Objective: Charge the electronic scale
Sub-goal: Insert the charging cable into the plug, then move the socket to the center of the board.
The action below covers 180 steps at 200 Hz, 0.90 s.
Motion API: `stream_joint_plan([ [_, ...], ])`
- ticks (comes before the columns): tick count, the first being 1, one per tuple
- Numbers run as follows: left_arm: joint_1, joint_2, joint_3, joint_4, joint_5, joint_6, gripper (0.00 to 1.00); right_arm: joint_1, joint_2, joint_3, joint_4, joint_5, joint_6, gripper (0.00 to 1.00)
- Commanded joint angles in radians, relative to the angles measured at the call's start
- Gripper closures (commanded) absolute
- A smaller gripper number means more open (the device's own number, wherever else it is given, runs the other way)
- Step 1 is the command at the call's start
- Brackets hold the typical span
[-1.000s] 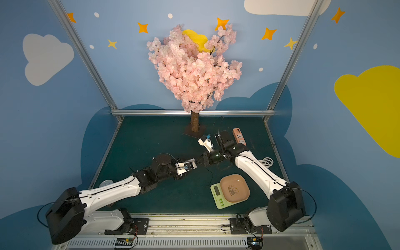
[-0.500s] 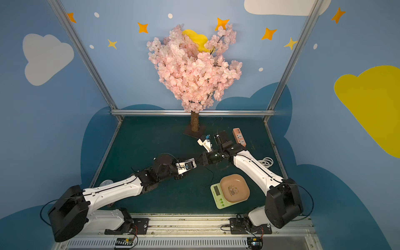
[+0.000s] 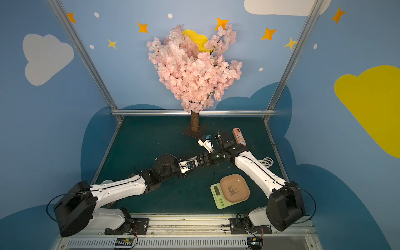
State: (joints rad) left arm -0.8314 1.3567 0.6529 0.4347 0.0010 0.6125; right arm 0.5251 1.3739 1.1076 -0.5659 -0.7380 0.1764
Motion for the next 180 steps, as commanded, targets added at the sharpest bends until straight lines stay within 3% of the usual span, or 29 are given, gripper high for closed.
stream_joint_plan([
  [1, 0.009, 0.004, -0.025, 0.063, 0.012, -0.029, 0.65, -0.045, -0.074, 0.005, -0.035, 0.056, -0.023, 0.23],
  [41, 0.023, -0.017, -0.048, 0.062, 0.007, -0.041, 0.65, -0.173, -0.186, -0.023, 0.056, 0.23, 0.015, 0.21],
  [64, 0.027, -0.038, -0.057, 0.053, 0.013, -0.051, 0.65, -0.241, -0.229, -0.087, 0.21, 0.438, 0.046, 0.18],
  [83, 0.028, -0.059, -0.062, 0.044, 0.014, -0.06, 0.65, -0.303, -0.181, -0.075, 0.24, 0.657, 0.091, 0.19],
  [102, 0.027, -0.084, -0.068, 0.027, 0.022, -0.073, 0.65, -0.383, -0.052, 0.0, 0.205, 0.761, 0.143, 0.21],
  [132, 0.023, -0.125, -0.07, -0.015, 0.021, -0.085, 0.65, -0.504, 0.201, 0.188, 0.103, 0.689, 0.232, 0.26],
  [180, 0.001, -0.193, -0.075, -0.068, 0.007, -0.103, 0.65, -0.584, 0.571, 0.512, -0.013, 0.537, 0.262, 0.26],
])
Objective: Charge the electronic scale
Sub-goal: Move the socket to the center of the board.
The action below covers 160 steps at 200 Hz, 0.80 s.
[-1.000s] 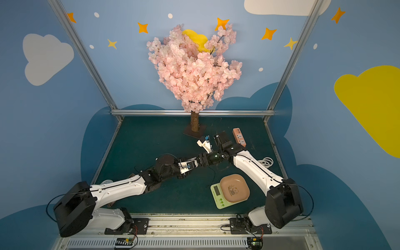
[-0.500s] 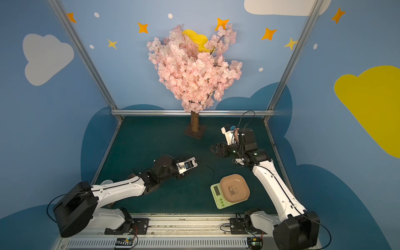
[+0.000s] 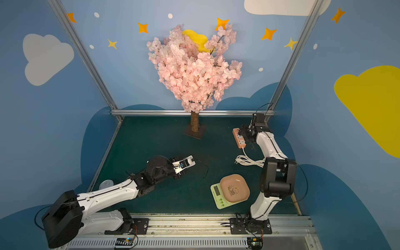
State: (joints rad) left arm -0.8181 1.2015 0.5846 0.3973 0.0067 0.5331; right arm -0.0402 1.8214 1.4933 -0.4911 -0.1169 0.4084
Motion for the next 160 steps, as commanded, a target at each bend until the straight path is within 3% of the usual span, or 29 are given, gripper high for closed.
stream_joint_plan([
  [1, -0.013, -0.04, -0.007, -0.031, 0.001, -0.023, 0.65, -0.02, 0.131, 0.134, -0.091, -0.087, 0.031, 0.26],
  [86, -0.048, -0.109, -0.006, -0.083, -0.022, -0.033, 0.64, -0.04, 0.532, 0.54, -0.228, -0.208, -0.005, 0.26],
  [160, -0.056, -0.106, -0.01, -0.091, -0.031, -0.033, 0.64, 0.02, 0.561, 0.556, -0.218, -0.347, -0.048, 0.28],
])
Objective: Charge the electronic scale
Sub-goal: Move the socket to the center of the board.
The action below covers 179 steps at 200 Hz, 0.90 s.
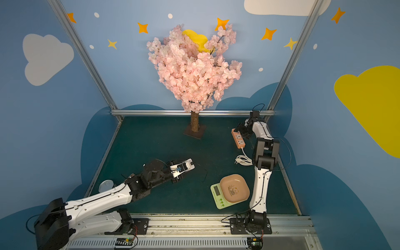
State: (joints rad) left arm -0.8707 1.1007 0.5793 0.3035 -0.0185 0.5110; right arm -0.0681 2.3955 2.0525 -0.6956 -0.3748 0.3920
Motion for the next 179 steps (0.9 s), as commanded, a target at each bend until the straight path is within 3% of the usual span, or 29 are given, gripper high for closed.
stream_joint_plan([
  [1, -0.003, -0.005, -0.005, 0.003, -0.005, -0.011, 0.64, 0.05, -0.015, -0.005, -0.013, -0.089, -0.032, 0.28],
  [45, -0.007, -0.01, -0.011, 0.003, -0.013, -0.011, 0.64, 0.139, -0.075, -0.102, 0.007, -0.131, -0.061, 0.29],
  [130, -0.008, -0.043, -0.041, 0.003, -0.024, -0.014, 0.64, 0.285, -0.275, -0.431, 0.117, -0.158, -0.057, 0.31],
  [179, -0.007, -0.024, -0.042, 0.026, -0.018, -0.014, 0.64, 0.341, -0.411, -0.508, 0.077, -0.145, -0.072, 0.34],
])
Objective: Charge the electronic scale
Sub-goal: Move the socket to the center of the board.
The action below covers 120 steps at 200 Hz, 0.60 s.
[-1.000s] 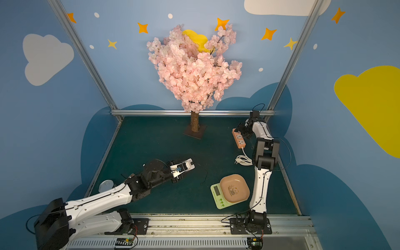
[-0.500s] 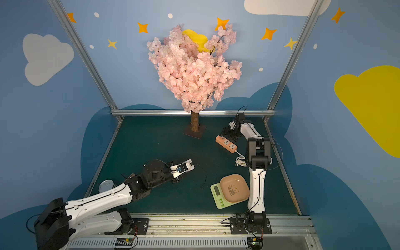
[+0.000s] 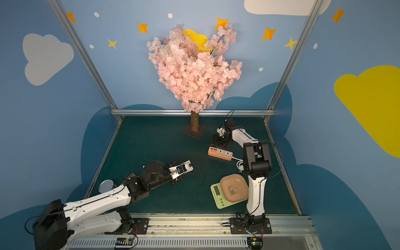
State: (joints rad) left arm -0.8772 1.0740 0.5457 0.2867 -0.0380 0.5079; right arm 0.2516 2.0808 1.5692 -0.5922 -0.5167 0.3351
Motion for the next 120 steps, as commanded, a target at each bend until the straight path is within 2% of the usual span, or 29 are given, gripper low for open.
stream_joint_plan([
  [1, -0.001, 0.004, -0.009, 0.044, 0.002, -0.01, 0.64, 0.022, -0.1, -0.026, -0.029, -0.003, -0.015, 0.34],
  [52, -0.002, 0.078, 0.019, 0.112, 0.012, 0.001, 0.64, 0.07, -0.393, -0.153, -0.045, -0.062, -0.02, 0.4],
  [80, 0.003, 0.127, 0.048, 0.146, 0.03, 0.006, 0.64, 0.101, -0.571, -0.241, -0.035, -0.12, -0.033, 0.38],
  [120, 0.014, 0.183, 0.094, 0.173, 0.068, 0.002, 0.64, 0.172, -0.755, -0.347, -0.042, -0.19, -0.045, 0.33],
])
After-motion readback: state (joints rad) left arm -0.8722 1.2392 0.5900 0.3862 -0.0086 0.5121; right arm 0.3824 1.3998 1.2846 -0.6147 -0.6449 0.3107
